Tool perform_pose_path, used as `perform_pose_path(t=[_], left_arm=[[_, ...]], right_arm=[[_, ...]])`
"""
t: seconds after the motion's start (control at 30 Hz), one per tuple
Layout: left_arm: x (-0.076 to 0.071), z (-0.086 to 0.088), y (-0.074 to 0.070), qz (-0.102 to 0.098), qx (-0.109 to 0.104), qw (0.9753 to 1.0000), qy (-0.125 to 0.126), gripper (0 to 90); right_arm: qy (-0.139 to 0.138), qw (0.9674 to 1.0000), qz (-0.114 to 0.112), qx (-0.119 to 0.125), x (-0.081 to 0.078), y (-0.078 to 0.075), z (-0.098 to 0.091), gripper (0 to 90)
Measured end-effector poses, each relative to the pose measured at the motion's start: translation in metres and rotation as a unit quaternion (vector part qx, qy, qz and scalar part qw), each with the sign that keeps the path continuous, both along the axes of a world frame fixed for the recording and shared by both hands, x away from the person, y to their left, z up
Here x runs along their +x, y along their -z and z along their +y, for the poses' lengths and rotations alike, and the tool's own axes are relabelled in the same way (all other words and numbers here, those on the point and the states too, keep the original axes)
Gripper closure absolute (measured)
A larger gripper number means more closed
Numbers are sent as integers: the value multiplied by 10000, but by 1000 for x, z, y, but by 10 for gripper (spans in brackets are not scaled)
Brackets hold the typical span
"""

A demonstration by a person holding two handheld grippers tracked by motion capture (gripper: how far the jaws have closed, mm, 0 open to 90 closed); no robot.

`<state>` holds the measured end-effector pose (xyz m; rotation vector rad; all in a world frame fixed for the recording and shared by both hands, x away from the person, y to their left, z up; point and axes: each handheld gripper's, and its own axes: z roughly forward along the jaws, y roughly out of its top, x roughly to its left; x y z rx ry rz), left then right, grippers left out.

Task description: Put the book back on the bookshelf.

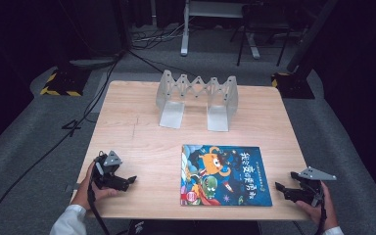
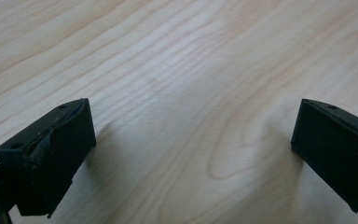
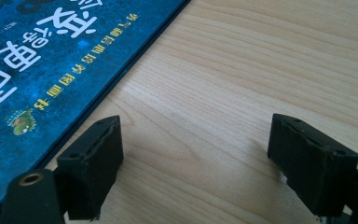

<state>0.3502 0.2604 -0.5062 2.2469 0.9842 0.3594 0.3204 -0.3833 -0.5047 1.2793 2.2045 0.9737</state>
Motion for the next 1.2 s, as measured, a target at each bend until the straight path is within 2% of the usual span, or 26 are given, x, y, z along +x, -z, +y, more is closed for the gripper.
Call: perform_pose_path(t=[0.17, 0.3, 0.37, 0.47, 0.5, 0.53, 0.57, 0.6, 0.63, 0.67, 0.7, 0.77, 0.83, 0.93, 1.07, 1.13, 1.2], left_arm=[[-7, -18, 0, 30, -41, 9995, 311, 1], [-9, -32, 0, 15, -38, 9982, 592, 1], [-10, -35, 0, 32, -41, 9980, 635, 3], [-9, -45, 0, 30, -49, 9963, 852, 16], [-8, -47, -1, 6, -70, 9959, 901, 16], [-7, -51, -2, -45, -124, 9946, 1026, 54], [-5, -53, -3, -71, -188, 9935, 1116, 145], [-2, -57, -4, -29, -244, 9927, 1181, 214], [2, -62, -4, 23, -256, 9926, 1189, 192], [7, -72, -5, -40, -185, 9919, 1252, 168], [7, -72, -5, -40, -185, 9919, 1252, 187], [13, -84, -8, -135, -188, 9903, 1370, 199], [20, -94, -11, -197, -302, 9883, 1480, 198], [36, -112, -17, -226, -413, 9863, 1580, 191], [56, -133, -22, -323, -584, 9851, 1584, 191], [67, -145, -21, -299, -522, 9845, 1647, 190], [74, -154, -20, -298, -439, 9845, 1673, 185]], right_arm=[[-6, 10000, 4, -5, 0, 0, 1, 184], [-237, 9997, 23, -26, -2, -1, 4, 212], [-286, 9996, 6, -38, -3, -1, 4, 222], [-368, 9992, -40, -154, -5, -3, 9, 253], [-457, 9989, 8, -65, -6, -4, 12, 263], [-535, 9985, 40, 59, -7, -5, 14, 262], [-664, 9977, -13, 122, -9, -7, 20, 262], [-747, 9971, -37, 105, -11, -9, 25, 262], [-844, 9963, -59, 143, -12, -11, 31, 262], [-1017, 9945, -64, 249, -14, -14, 40, 263], [-1017, 9945, -64, 249, -14, -14, 40, 263], [-1168, 9929, -61, 226, -16, -14, 52, 261], [-1358, 9907, 34, 110, -18, -11, 66, 254], [-1414, 9899, 22, 42, -19, -9, 72, 244], [-1352, 9908, 20, 17, -18, -9, 74, 230], [-1171, 9931, 20, 16, -18, -9, 70, 221], [-1135, 9935, 93, 86, -17, -8, 66, 212]])
